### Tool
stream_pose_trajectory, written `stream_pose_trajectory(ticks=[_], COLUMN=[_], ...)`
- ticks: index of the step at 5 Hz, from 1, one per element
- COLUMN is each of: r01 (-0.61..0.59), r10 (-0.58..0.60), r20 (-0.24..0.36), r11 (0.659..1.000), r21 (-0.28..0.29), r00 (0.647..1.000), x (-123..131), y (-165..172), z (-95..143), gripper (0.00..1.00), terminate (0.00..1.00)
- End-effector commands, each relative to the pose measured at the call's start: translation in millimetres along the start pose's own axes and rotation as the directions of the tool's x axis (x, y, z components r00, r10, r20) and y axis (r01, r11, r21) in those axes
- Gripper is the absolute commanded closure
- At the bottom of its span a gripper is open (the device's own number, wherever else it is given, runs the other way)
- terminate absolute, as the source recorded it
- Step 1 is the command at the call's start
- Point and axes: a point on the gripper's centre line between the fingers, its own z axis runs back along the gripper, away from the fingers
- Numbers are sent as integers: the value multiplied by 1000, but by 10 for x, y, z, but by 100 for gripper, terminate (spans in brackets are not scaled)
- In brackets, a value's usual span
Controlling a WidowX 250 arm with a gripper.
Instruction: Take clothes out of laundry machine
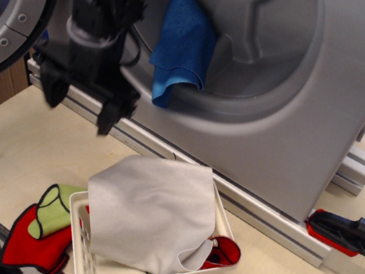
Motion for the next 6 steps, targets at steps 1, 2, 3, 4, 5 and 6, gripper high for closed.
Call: stream_pose_trajectory(ticks=[1, 2, 3, 4, 5, 6], r01=[-69, -34, -2, 34, -1, 8], r10=[89, 74, 86, 86, 81, 36], r20=[322, 352, 390, 408, 357, 271], r11=[995, 992, 978, 960, 976, 987], r21=[-71, -118, -210, -277, -217, -159], r00=[943, 933, 917, 909, 931, 962], x=[520, 829, 1078, 1316, 1477, 1515], y=[-3, -95, -185, -257, -309, -435], z=[509, 534, 550, 516, 437, 241], gripper=[0, 0, 0, 0, 0, 0], terminate=[0, 0, 0, 0, 0, 0])
